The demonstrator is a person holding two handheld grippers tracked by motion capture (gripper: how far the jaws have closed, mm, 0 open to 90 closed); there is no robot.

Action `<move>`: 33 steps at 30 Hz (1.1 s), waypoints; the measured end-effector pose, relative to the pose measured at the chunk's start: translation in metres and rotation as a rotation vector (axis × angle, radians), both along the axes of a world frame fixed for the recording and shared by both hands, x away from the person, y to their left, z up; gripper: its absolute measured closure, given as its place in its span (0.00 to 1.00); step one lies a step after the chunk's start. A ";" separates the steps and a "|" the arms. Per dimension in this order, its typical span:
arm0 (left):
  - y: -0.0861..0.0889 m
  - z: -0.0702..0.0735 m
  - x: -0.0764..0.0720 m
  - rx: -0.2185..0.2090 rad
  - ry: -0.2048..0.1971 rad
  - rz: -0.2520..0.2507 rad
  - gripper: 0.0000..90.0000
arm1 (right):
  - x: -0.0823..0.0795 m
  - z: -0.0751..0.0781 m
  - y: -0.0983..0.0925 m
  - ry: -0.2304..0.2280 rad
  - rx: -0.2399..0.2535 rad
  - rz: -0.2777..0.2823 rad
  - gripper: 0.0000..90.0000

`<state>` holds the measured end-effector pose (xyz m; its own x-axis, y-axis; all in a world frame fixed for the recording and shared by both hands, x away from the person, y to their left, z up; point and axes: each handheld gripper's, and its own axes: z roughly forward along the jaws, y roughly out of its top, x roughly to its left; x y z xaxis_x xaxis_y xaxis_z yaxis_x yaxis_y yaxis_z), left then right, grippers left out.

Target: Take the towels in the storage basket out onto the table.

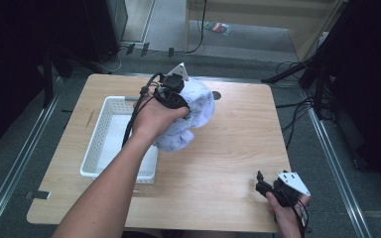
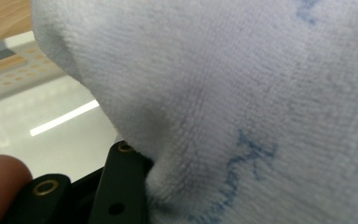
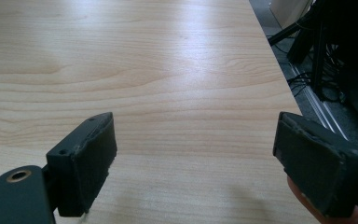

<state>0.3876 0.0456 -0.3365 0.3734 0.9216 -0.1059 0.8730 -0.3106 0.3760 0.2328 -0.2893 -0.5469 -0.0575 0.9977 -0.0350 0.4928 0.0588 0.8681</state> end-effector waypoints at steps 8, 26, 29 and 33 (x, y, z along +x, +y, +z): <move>-0.033 -0.022 0.003 -0.022 0.034 -0.039 0.67 | 0.000 0.000 0.000 -0.002 0.004 0.000 0.15; -0.057 -0.104 0.003 -0.038 0.141 -0.052 0.62 | 0.000 0.000 -0.001 -0.010 0.008 0.005 0.15; -0.059 -0.117 0.001 -0.049 0.165 -0.068 0.51 | 0.000 0.000 -0.002 -0.012 0.016 0.004 0.15; -0.060 -0.120 -0.002 -0.002 0.166 -0.064 0.04 | 0.000 0.000 -0.003 -0.013 0.019 0.004 0.15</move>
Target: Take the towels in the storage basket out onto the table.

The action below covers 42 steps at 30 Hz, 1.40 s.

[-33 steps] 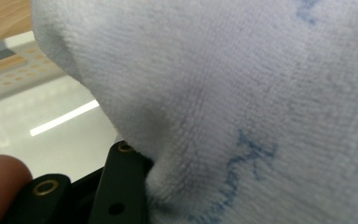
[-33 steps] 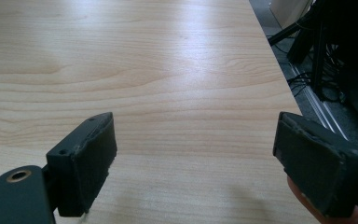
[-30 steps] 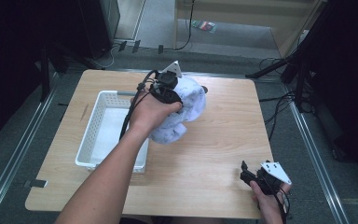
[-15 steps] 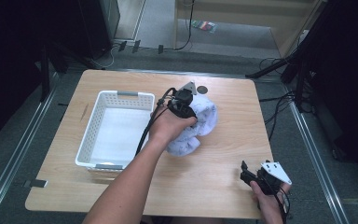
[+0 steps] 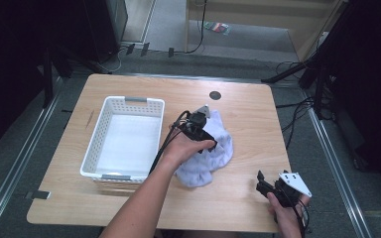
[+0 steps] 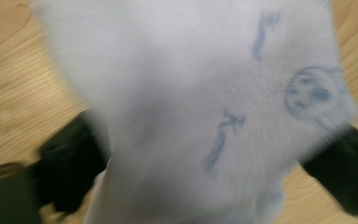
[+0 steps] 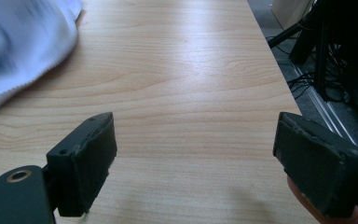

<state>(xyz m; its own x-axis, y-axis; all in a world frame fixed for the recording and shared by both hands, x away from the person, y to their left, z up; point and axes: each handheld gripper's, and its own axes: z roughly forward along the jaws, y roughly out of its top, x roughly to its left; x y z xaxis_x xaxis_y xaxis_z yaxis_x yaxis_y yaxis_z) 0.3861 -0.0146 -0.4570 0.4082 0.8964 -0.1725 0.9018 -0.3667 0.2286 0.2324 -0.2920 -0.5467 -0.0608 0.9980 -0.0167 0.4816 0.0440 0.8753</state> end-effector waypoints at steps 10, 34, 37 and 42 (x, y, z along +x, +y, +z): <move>0.031 0.022 0.000 -0.021 -0.043 0.009 0.00 | 0.000 0.000 0.000 0.001 0.005 0.001 0.15; 0.178 0.081 -0.017 0.027 -0.196 0.155 0.00 | 0.001 0.000 0.000 0.007 0.003 -0.012 0.15; 0.198 0.083 -0.022 0.004 -0.205 0.179 0.00 | 0.000 0.000 0.000 0.006 0.003 -0.014 0.15; 0.225 0.081 -0.029 0.015 -0.221 0.207 0.00 | 0.001 0.000 0.000 0.007 0.003 -0.009 0.15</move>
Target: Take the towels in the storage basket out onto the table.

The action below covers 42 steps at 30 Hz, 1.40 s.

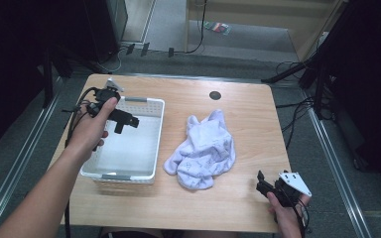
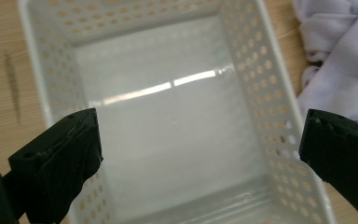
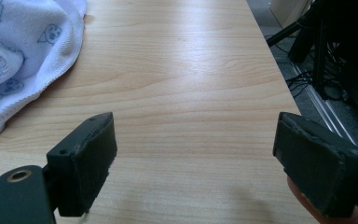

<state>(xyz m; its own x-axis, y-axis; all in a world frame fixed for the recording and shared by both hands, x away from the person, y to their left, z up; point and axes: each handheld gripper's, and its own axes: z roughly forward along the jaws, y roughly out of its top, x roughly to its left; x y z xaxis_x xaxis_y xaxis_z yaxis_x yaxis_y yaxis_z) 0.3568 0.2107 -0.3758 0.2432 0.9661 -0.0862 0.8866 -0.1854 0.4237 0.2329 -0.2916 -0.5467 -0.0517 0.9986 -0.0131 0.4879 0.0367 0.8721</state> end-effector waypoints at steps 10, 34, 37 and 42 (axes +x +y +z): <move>0.062 -0.010 -0.018 -0.036 -0.011 0.072 0.00 | 0.000 0.000 0.000 -0.001 0.000 -0.007 0.15; 0.164 -0.076 -0.075 -0.204 -0.067 0.218 0.00 | -0.001 0.000 0.000 -0.002 -0.001 -0.019 0.15; 0.172 -0.085 -0.089 -0.231 -0.095 0.219 0.00 | -0.001 0.000 0.000 -0.003 -0.002 -0.022 0.15; 0.182 -0.105 -0.112 -0.282 -0.175 0.240 0.00 | -0.001 0.000 0.000 -0.007 -0.006 -0.022 0.15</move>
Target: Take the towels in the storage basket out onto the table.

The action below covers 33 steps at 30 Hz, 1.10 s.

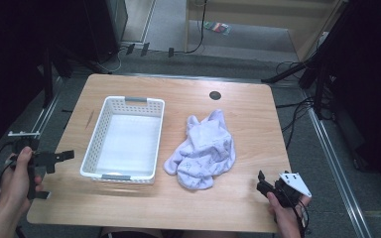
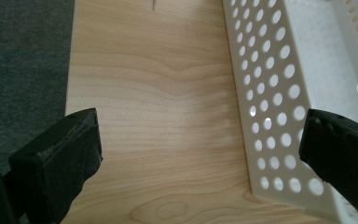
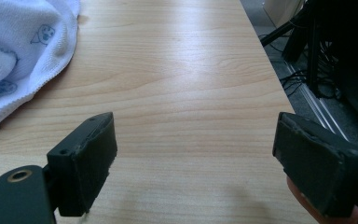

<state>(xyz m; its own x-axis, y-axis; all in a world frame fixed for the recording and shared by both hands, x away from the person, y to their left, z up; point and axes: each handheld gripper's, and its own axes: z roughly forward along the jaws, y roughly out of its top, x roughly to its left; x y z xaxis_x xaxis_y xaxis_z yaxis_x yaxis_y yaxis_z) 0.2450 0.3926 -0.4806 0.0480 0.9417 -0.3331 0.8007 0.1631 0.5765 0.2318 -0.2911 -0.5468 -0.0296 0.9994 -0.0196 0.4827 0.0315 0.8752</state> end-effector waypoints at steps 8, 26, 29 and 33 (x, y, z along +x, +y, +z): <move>0.015 -0.025 -0.031 -0.096 -0.175 0.057 0.00 | 0.000 0.000 0.000 0.000 0.004 -0.009 0.15; 0.013 -0.069 -0.058 -0.086 -0.375 0.123 0.00 | -0.002 0.000 -0.001 -0.007 0.004 0.000 0.15; 0.012 -0.070 -0.058 -0.079 -0.374 0.125 0.00 | -0.001 0.000 -0.001 -0.001 0.003 0.007 0.15; 0.014 -0.072 -0.058 -0.091 -0.373 0.148 0.00 | -0.001 0.000 0.000 -0.002 0.003 0.008 0.15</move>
